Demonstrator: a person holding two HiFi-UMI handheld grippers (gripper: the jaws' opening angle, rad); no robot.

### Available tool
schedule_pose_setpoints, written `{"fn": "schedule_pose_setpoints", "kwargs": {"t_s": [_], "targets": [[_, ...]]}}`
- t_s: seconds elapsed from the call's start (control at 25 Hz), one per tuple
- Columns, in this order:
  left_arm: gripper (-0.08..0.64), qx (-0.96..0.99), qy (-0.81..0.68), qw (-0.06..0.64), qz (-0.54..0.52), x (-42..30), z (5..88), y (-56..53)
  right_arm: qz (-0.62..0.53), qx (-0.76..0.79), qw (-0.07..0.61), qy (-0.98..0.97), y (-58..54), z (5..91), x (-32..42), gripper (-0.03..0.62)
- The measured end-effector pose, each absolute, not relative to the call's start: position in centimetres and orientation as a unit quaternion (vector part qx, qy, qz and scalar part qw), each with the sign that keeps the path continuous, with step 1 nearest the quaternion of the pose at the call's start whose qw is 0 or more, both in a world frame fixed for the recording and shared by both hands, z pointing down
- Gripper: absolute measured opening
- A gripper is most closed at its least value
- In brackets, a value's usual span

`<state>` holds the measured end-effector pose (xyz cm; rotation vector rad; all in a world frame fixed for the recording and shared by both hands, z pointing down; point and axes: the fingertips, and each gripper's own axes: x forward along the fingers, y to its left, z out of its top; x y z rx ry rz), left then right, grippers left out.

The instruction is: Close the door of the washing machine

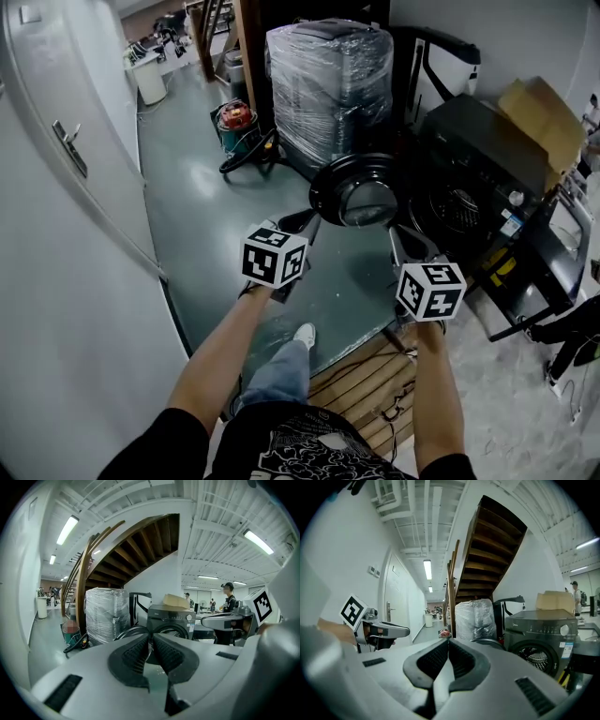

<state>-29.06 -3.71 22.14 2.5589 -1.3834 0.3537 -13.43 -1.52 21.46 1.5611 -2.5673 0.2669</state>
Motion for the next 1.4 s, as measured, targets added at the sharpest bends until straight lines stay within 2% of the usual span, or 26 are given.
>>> {"fn": "schedule_pose_setpoints", "kwargs": {"t_s": [0.52, 1.04, 1.4], "targets": [[0.036, 0.874, -0.454, 0.117, 0.13, -30.5, 24.1, -15.6, 0.09, 0.511, 0.086, -0.85, -12.1, 23.1, -15.7, 0.023], [0.103, 0.896, -0.385, 0.138, 0.174, -31.3, 28.1, -28.6, 0.124, 0.525, 0.122, -0.833, -22.9, 25.3, -17.7, 0.022], [0.146, 0.908, -0.321, 0.16, 0.218, -31.0, 34.2, -36.2, 0.157, 0.536, 0.138, -0.818, -28.3, 28.6, -18.1, 0.023]]}}
